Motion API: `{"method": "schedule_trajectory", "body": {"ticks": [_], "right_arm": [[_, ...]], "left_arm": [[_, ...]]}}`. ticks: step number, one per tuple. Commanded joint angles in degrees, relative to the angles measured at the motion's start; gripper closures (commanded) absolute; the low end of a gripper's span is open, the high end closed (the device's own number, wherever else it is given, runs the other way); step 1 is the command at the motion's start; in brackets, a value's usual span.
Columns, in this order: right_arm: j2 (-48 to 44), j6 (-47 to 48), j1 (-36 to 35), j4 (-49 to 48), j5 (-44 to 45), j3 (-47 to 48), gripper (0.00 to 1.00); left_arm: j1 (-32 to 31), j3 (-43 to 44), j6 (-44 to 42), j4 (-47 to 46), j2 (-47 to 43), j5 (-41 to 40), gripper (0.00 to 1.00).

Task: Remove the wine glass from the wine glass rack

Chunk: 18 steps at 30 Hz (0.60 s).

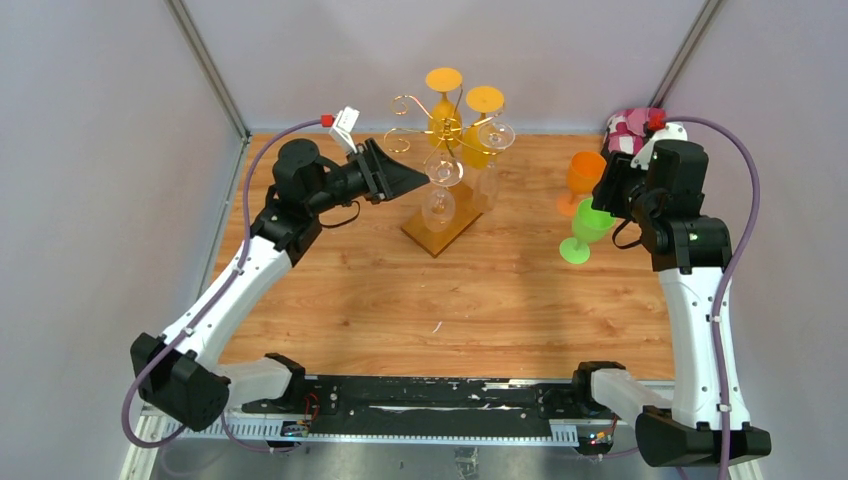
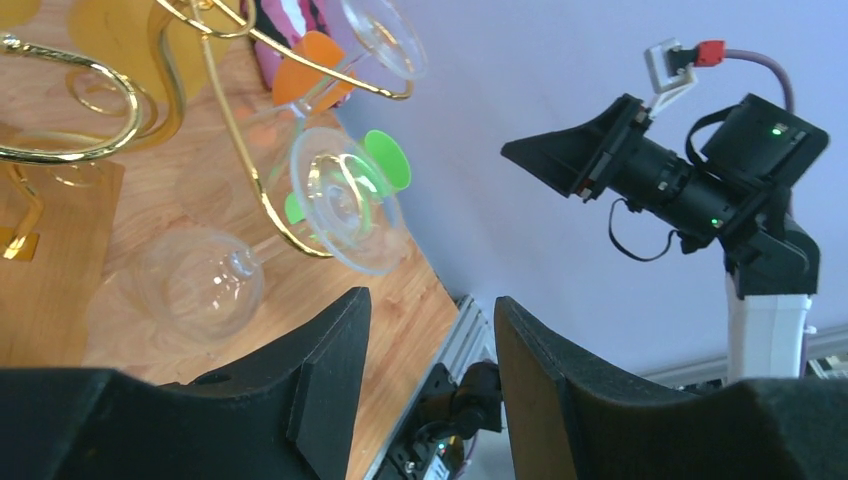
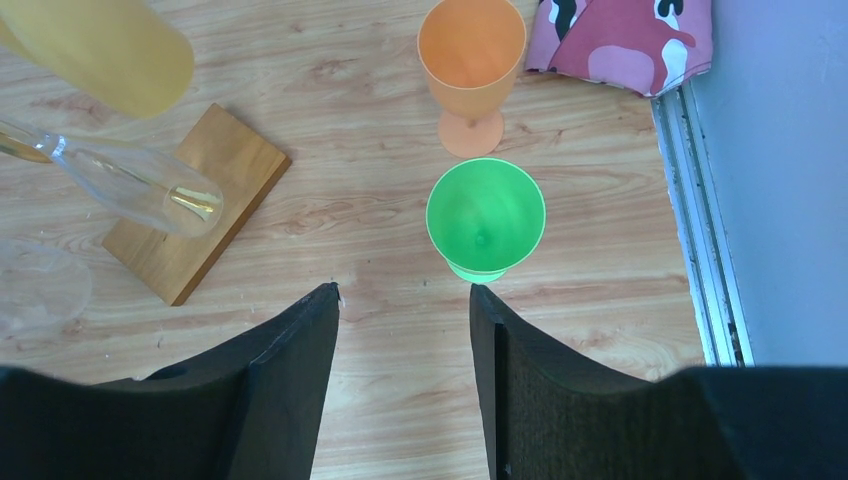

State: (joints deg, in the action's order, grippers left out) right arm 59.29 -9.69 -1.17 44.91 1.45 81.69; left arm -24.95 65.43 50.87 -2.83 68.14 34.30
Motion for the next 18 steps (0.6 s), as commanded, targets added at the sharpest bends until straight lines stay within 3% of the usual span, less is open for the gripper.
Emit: {"method": "schedule_trajectory", "body": {"ticks": [1, 18], "right_arm": [[-1.0, -0.4, 0.6, -1.0, -0.5, -0.6, 0.44], [-1.6, -0.3, 0.6, -2.2, -0.6, -1.7, 0.44]], "left_arm": [[-0.6, -0.3, 0.2, -1.1, 2.7, -0.4, 0.47], [-2.0, 3.0, 0.1, 0.0, 6.4, -1.5, 0.55]]}}
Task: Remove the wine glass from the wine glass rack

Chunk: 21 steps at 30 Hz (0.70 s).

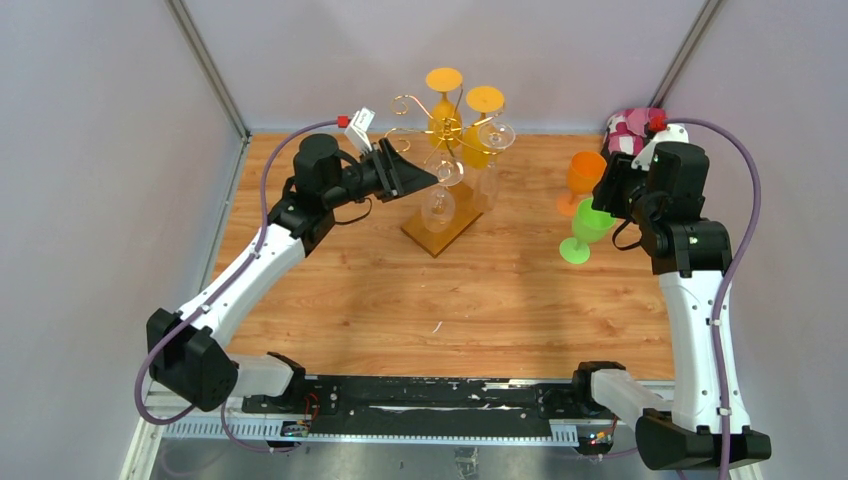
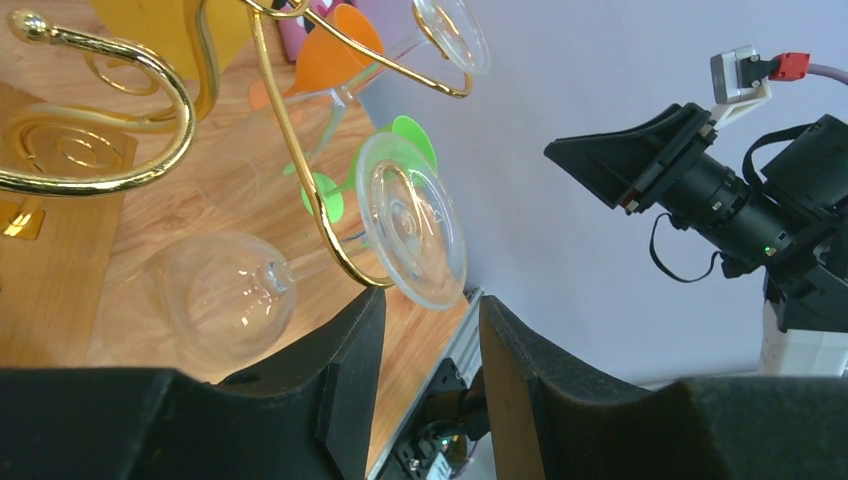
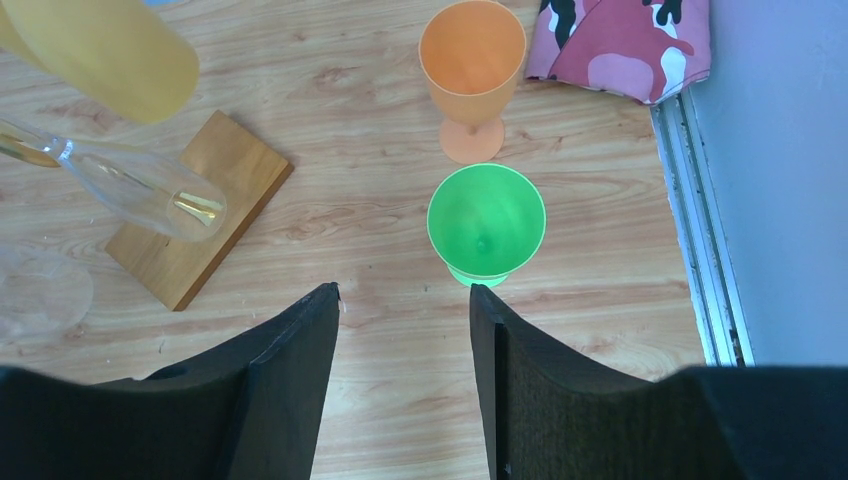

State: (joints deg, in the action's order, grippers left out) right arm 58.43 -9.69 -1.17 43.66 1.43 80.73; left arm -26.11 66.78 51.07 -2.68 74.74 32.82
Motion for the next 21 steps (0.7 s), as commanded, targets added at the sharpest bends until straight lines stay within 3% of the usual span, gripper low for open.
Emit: {"method": "schedule_trajectory", "body": {"ticks": [1, 21], "right_arm": [[-0.7, -0.3, 0.6, -0.9, -0.5, -0.7, 0.44], [-2.1, -0.5, 0.6, -2.5, -3.8, -1.8, 0.45]], "left_arm": [[-0.9, 1.7, -0.1, -0.2, -0.3, 0.0, 0.55], [-1.1, 3.0, 0.3, 1.0, 1.0, -0.3, 0.63]]}}
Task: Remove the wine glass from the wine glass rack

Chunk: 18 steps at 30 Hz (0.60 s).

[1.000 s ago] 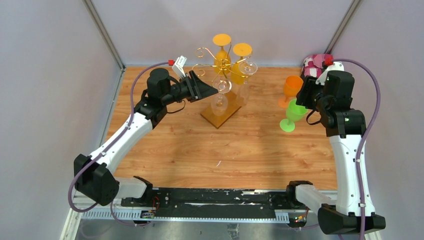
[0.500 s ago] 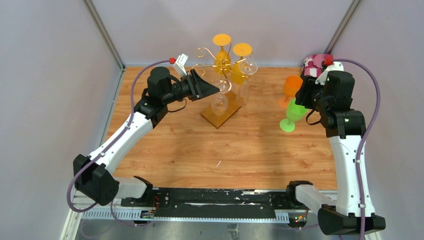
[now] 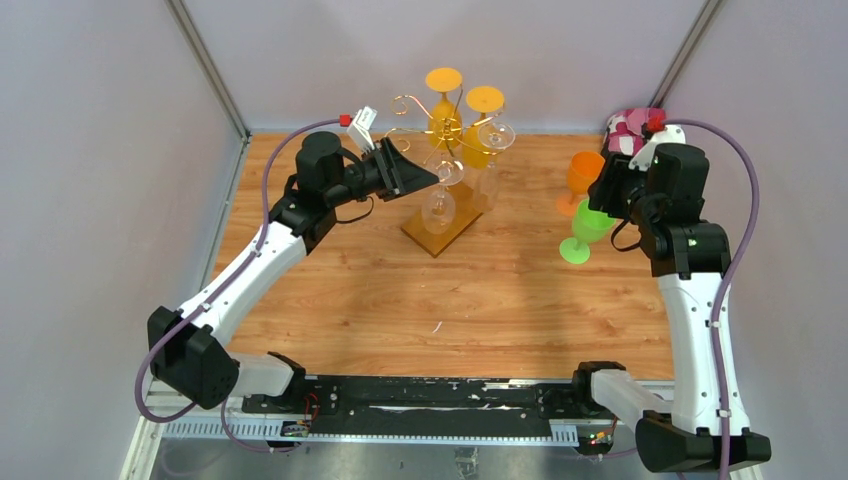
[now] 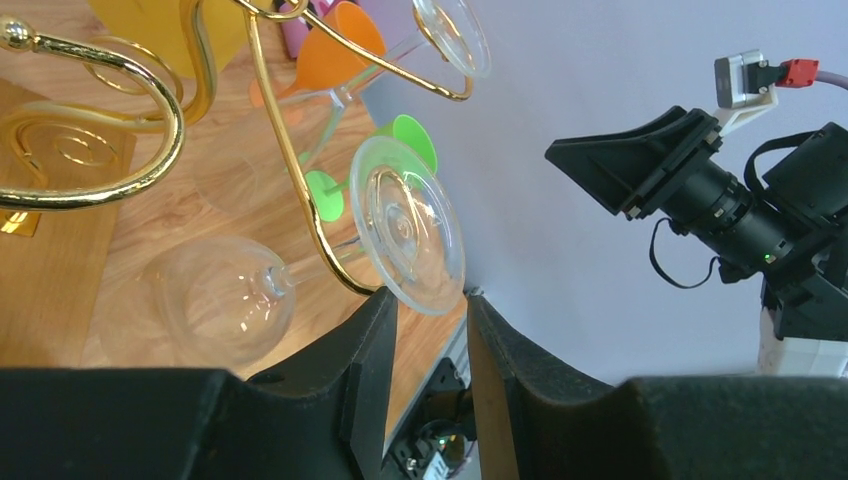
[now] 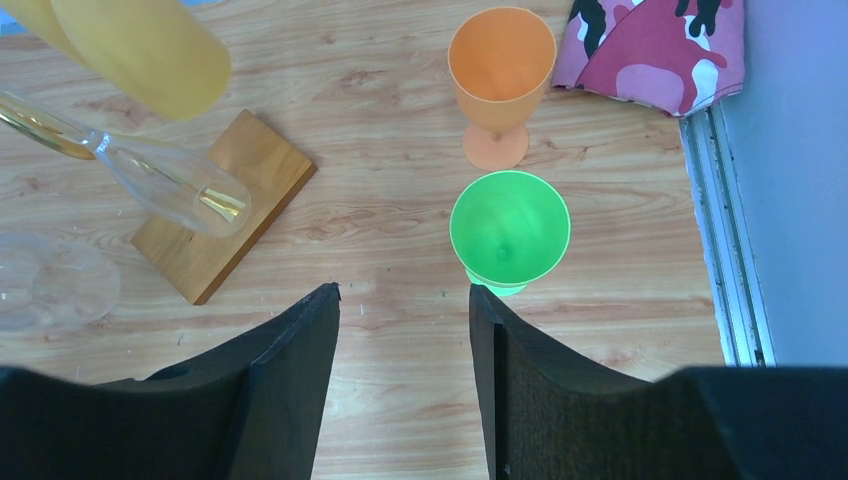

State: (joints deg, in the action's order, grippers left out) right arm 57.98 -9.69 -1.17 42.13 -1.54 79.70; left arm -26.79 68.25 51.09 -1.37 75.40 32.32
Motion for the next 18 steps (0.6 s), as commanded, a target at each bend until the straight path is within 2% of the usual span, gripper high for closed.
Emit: {"method": "schedule_trajectory", "body": {"ticks": [1, 10, 18], "right_arm": [[-1.7, -0.6, 0.6, -1.0, -0.9, -0.9, 0.45], [-3.0, -0.8, 0.6, -2.1, -1.9, -1.7, 0.45], [-4.4, -0.9, 0.6, -3.1, -2.5, -2.7, 0.45]], "left_arm": [[-0.4, 1.6, 0.3, 0.0, 0.4, 0.2, 0.63], [-0.4, 3.2, -0.7, 4.8, 1.0, -0.8, 0.7], [-0.4, 4.7, -1.6, 8.4, 1.1, -2.3, 0.82]]}}
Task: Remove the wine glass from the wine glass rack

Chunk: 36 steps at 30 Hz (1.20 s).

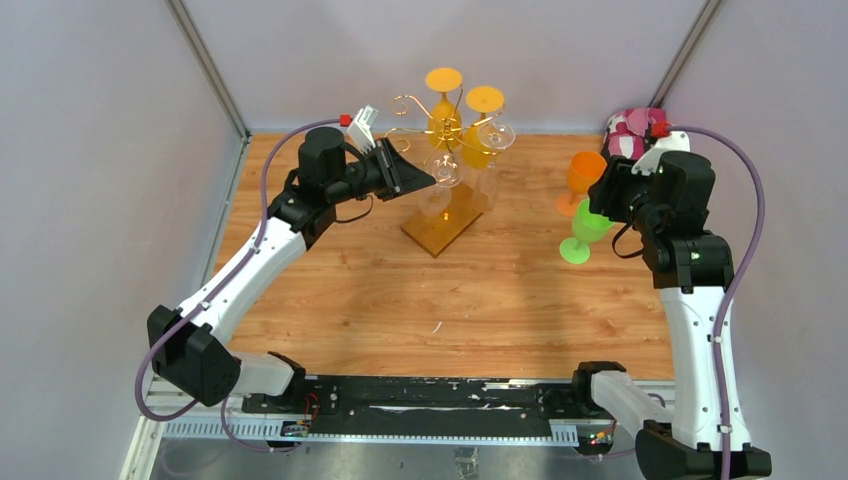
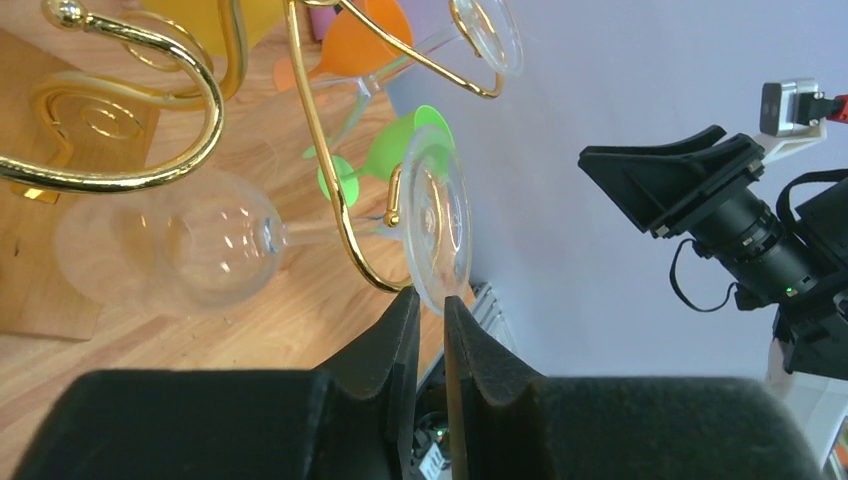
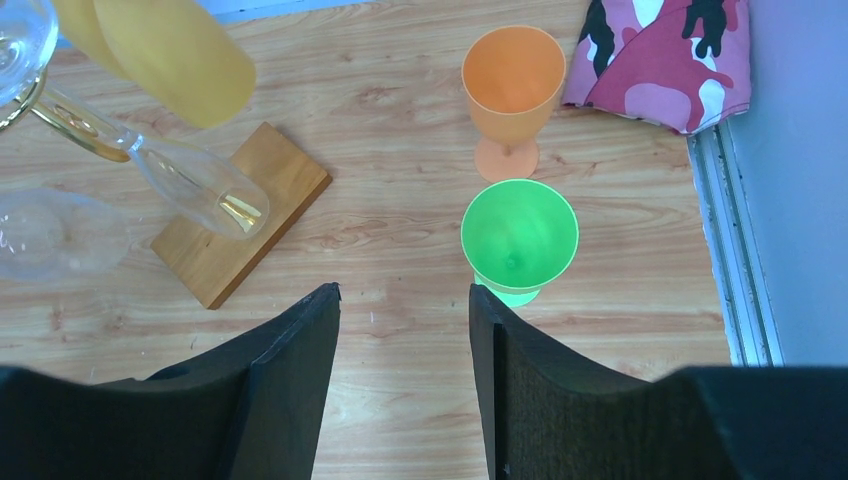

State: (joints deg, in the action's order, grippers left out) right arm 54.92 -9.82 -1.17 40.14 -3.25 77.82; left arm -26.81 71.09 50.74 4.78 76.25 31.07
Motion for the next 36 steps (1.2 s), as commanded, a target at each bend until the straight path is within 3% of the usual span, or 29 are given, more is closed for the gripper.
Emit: {"method": "schedule_trajectory", "body": {"ticks": [1, 10, 17, 36], "right_arm": [[-1.4, -0.7, 0.6, -1.2, -0.9, -0.8, 0.45], [-1.6, -0.9, 0.6, -1.6, -1.7, -1.3, 0.45], [-1.7, -1.0, 0.6, -1.9, -2.1, -1.4, 0.45], [-1.9, -1.1, 0.6, -2.5, -2.9, -1.7, 0.45]], "left_arm": [[-0.4, 1.8, -1.2, 2.3, 0.1, -1.2, 0.84], [-0.4, 1.7, -0.3, 3.0, 0.2, -1.9, 0.89], [-0.4, 2.5, 3.2, 2.3, 0.6, -1.1, 1.0], [-0.4, 0.9, 6.9, 1.2, -2.3, -4.8, 1.0]]}}
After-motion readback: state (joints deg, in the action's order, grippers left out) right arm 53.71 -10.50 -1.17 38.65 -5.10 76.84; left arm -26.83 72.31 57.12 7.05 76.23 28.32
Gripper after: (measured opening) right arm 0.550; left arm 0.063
